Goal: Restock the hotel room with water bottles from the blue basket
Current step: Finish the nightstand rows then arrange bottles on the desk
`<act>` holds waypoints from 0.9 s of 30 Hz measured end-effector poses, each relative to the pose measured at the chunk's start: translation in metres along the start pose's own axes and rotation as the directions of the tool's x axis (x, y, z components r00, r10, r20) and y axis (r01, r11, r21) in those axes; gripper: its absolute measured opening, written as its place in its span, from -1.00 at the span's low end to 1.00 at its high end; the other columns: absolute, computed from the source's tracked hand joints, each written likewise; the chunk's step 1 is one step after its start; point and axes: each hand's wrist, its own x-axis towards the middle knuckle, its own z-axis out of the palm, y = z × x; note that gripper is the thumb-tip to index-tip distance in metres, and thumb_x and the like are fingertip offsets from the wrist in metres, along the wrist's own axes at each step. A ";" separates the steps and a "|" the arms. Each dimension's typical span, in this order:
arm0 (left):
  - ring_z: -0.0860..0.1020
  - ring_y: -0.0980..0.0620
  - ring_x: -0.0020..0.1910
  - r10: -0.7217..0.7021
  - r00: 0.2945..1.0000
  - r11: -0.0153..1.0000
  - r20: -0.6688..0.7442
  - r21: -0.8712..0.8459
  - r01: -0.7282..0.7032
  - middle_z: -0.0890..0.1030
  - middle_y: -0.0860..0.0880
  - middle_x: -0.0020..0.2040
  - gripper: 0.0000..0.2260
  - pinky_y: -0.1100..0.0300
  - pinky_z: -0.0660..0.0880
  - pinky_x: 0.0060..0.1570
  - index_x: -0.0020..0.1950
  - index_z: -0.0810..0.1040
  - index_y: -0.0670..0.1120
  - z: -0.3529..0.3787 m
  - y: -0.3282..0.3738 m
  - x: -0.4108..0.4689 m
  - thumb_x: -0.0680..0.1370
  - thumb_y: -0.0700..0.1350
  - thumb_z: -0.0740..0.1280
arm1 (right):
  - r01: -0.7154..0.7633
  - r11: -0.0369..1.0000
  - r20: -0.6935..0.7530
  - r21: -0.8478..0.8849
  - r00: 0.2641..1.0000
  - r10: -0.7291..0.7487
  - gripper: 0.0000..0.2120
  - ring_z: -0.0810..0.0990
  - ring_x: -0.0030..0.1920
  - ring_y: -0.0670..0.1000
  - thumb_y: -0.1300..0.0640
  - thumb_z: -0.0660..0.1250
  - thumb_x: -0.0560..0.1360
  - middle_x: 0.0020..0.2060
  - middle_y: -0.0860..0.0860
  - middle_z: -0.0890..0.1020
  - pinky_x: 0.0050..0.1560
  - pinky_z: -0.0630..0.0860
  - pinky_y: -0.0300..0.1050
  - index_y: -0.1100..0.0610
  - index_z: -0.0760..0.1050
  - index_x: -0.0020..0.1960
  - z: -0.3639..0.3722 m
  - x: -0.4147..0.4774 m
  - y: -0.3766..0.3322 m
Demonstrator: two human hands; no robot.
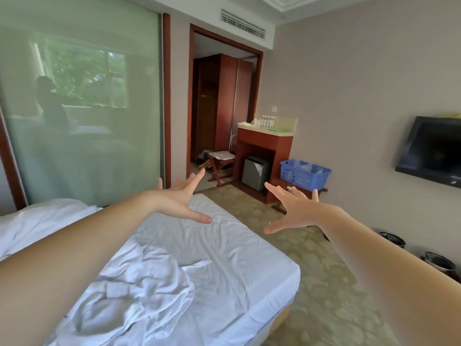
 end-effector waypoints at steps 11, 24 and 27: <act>-0.17 0.03 0.59 0.202 0.977 0.966 0.070 -0.178 -0.187 -0.22 0.03 0.61 0.11 -0.15 -0.13 0.54 0.49 -0.43 0.27 0.030 0.097 0.090 0.27 0.51 0.31 | -0.064 0.939 0.004 0.339 0.998 0.067 0.07 0.27 0.51 0.09 -0.21 0.50 0.38 0.58 -0.07 0.14 0.38 0.28 -0.02 -0.26 -0.24 0.56 0.009 -0.015 0.115; 0.48 0.10 0.33 0.133 0.941 0.487 -0.312 -0.806 -0.336 0.48 0.13 0.37 -0.35 0.07 0.42 0.30 0.53 0.24 0.15 0.058 0.167 0.161 0.50 0.20 0.39 | 0.109 0.352 -0.254 0.929 0.882 0.396 -0.46 0.64 0.07 -0.03 0.03 0.45 0.50 0.08 -0.04 0.63 0.11 0.56 -0.09 -0.02 0.34 0.43 0.007 0.012 0.125; 0.54 0.13 0.26 0.056 0.945 0.268 -0.322 -0.907 -0.325 0.55 0.16 0.24 -0.50 0.00 0.42 0.35 0.48 0.34 0.09 0.065 0.175 0.180 0.56 0.10 0.37 | 0.102 0.263 -0.209 0.959 0.883 0.420 -0.53 0.65 0.11 -0.02 -0.02 0.43 0.51 0.16 0.00 0.63 0.18 0.57 -0.04 -0.04 0.41 0.38 0.013 0.015 0.132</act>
